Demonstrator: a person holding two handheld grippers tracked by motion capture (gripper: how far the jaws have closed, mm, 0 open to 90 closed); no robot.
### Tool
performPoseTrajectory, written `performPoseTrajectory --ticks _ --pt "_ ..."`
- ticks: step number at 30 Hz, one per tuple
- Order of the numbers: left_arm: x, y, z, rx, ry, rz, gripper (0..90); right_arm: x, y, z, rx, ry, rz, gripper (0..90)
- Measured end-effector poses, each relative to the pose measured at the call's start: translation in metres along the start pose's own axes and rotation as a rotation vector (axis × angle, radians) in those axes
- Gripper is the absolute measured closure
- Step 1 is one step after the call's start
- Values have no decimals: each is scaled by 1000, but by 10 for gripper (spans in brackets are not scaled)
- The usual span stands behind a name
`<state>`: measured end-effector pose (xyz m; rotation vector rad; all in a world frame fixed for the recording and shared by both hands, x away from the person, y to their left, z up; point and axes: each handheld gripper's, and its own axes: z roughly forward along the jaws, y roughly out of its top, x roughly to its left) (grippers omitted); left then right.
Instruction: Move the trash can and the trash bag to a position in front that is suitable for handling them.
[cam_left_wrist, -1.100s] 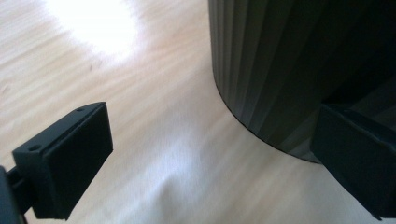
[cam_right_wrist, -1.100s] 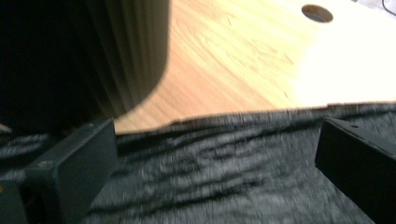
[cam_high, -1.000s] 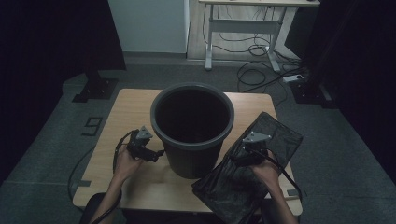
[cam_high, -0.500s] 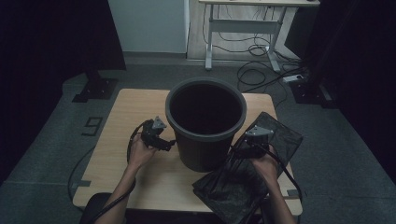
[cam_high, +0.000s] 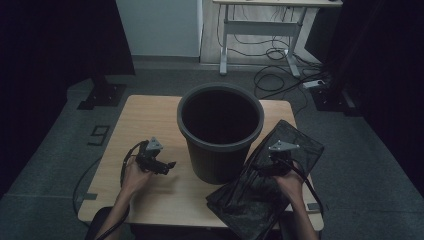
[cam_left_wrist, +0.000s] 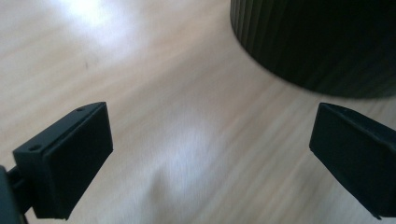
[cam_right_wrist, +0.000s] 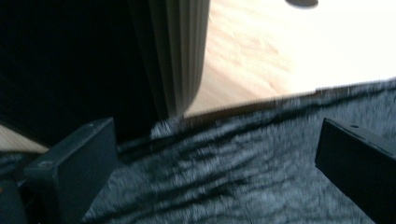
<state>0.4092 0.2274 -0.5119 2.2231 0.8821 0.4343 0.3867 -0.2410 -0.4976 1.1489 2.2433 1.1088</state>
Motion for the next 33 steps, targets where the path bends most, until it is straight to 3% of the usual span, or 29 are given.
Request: performPoseTrajectory --ticks 9,16,21,23,33 --pt "3 -24 8 41 -21 -52 0 -11 -30 9 74 -43 24 0" --pt "1 -30 18 82 -5 -48 0 -18 -48 18 117 -56 45 0" --pt "1 -32 20 73 -20 -61 0 -18 -56 22 136 -59 44 0" --pt "1 -32 20 72 -19 -64 0 -18 -58 22 111 -56 41 0" --pt "0 -32 20 73 -9 -73 0 -18 -58 22 111 -53 38 0"
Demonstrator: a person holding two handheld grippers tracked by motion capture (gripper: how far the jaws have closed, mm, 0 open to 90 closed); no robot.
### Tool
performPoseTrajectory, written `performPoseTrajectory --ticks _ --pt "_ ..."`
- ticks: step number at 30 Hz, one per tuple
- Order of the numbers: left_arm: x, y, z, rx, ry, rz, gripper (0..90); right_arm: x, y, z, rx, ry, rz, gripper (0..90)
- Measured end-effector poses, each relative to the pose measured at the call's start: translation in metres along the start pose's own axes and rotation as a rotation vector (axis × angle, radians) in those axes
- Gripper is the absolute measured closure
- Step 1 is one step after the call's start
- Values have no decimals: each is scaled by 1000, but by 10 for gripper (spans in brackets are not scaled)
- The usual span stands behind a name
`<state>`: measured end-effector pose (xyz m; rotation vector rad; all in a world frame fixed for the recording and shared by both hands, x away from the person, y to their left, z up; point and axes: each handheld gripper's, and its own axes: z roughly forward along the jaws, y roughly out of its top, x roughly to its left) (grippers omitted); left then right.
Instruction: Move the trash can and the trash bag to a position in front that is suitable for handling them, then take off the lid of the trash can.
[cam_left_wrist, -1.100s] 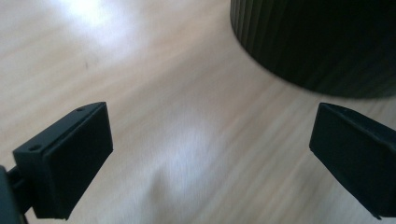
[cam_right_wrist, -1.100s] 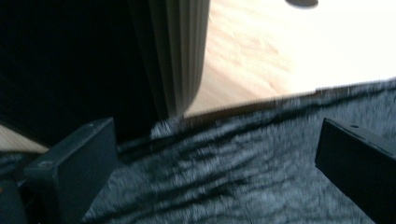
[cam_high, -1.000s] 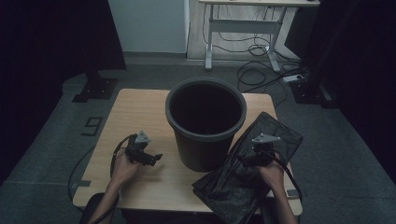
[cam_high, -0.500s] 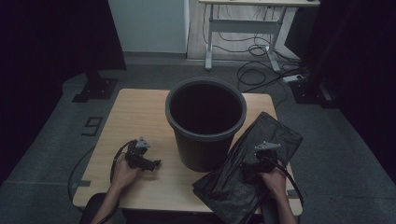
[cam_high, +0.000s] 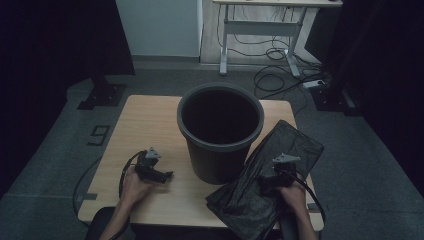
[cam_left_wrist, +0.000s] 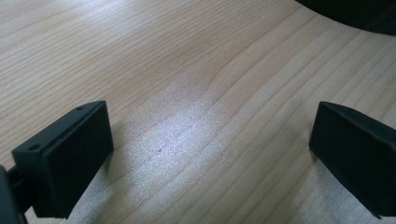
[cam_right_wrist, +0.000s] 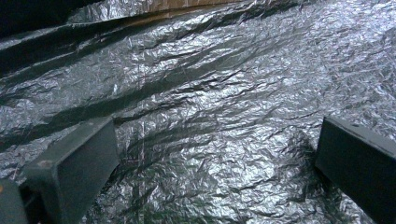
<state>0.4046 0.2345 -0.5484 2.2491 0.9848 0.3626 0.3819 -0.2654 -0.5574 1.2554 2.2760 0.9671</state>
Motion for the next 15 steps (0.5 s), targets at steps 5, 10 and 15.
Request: performPoseTrajectory --ticks 5,10,15 --pt "2 2 2 -2 -7 3 0 0 0 0 0 0 0 0" --pt "2 4 3 5 -10 6 0 0 0 0 0 0 0 0" --pt "2 9 2 49 -15 1 0 0 0 0 0 0 -1 0"
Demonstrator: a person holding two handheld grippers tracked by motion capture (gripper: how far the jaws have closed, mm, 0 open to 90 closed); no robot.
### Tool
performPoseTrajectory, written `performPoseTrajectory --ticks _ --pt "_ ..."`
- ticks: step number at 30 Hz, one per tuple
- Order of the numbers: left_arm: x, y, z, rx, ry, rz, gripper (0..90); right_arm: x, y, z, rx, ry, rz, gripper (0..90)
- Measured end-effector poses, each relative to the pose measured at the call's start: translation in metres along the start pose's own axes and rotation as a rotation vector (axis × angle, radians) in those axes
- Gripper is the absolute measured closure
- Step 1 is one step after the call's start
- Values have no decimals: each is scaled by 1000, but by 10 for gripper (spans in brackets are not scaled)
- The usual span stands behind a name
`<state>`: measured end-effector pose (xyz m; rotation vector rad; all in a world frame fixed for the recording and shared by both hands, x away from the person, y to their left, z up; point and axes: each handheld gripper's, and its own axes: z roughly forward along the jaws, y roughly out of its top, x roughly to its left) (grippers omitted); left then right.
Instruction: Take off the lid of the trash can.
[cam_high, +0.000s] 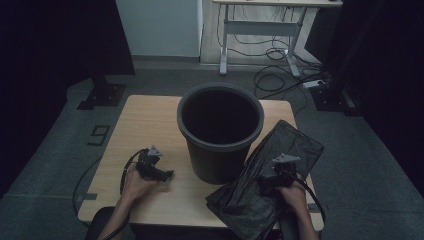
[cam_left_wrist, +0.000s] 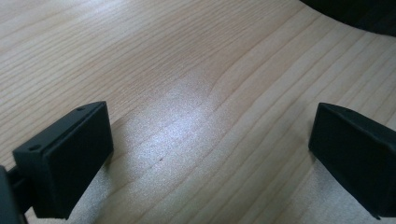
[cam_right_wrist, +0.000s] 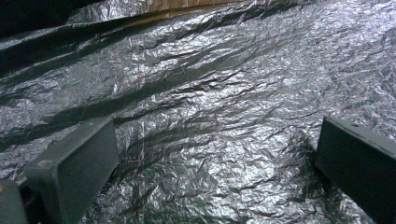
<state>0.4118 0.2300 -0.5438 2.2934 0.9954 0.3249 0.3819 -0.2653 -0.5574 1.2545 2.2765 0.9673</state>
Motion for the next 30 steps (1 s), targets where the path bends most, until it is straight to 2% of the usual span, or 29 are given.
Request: performPoseTrajectory --ticks 4,13,19,30 --pt "0 1 -2 11 -27 -14 0 0 0 0 0 2 -1 0" --pt "4 6 -12 -4 -33 -21 0 0 0 0 0 2 -2 0" --pt "5 13 -19 1 -48 -3 2 0 0 0 0 2 -2 0" --pt "7 35 -35 -11 -72 19 10 0 0 0 0 2 -2 0"
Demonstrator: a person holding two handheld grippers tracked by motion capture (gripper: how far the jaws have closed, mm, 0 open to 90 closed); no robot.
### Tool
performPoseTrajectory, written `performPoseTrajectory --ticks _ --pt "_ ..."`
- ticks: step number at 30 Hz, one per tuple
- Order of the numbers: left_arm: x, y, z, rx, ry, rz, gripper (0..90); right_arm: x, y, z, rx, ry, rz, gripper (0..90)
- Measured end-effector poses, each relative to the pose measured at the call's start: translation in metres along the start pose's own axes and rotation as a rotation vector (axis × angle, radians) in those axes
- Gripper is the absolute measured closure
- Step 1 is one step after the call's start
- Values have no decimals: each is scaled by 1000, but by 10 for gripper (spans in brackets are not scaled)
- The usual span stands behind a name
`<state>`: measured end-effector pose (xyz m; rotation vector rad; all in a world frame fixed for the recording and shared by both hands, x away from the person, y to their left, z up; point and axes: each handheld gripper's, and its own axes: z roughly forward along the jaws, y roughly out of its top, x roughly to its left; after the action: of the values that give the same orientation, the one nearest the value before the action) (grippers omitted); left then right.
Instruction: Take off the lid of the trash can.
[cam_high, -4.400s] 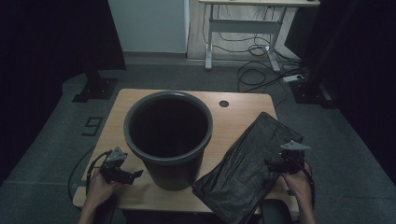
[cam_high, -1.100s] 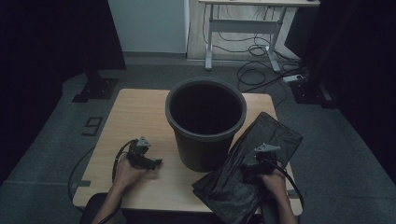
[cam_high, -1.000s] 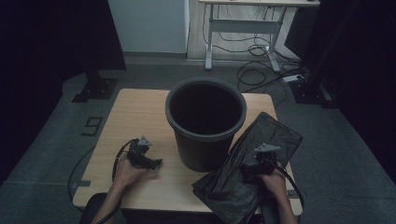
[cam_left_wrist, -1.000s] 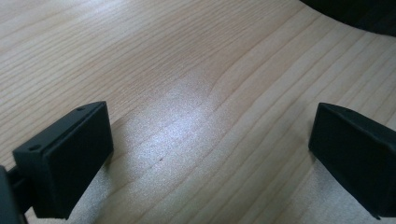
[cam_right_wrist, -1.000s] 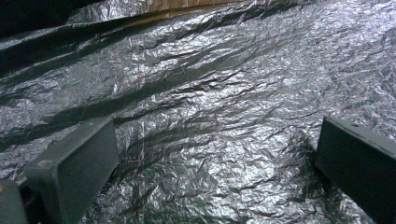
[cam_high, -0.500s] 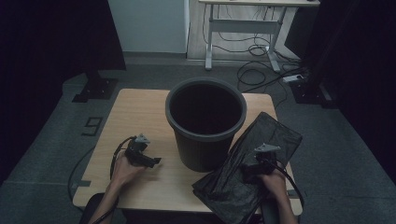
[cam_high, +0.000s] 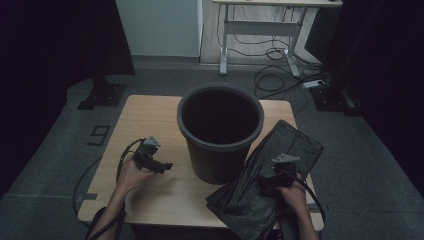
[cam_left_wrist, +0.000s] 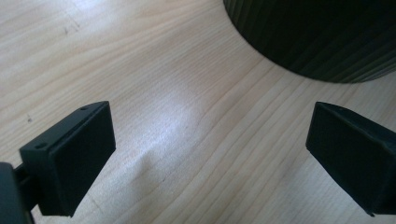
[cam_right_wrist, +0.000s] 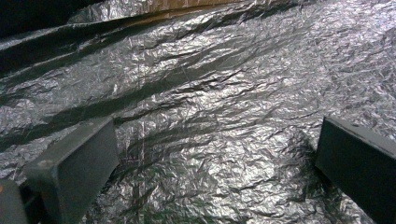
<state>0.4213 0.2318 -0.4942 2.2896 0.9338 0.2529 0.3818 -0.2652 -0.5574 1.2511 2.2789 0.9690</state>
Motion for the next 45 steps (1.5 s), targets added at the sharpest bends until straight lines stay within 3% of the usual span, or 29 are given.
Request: performPoseTrajectory --ticks 12,27,39,45 --pt "3 25 -16 24 11 42 14 0 0 0 0 0 0 0" --pt "7 62 -41 16 -2 75 30 0 0 0 2 0 -1 0" --pt "20 91 -64 -6 1 27 10 0 0 0 1 5 -7 0" --pt "22 109 -77 -6 15 41 5 0 0 0 2 7 -9 0"
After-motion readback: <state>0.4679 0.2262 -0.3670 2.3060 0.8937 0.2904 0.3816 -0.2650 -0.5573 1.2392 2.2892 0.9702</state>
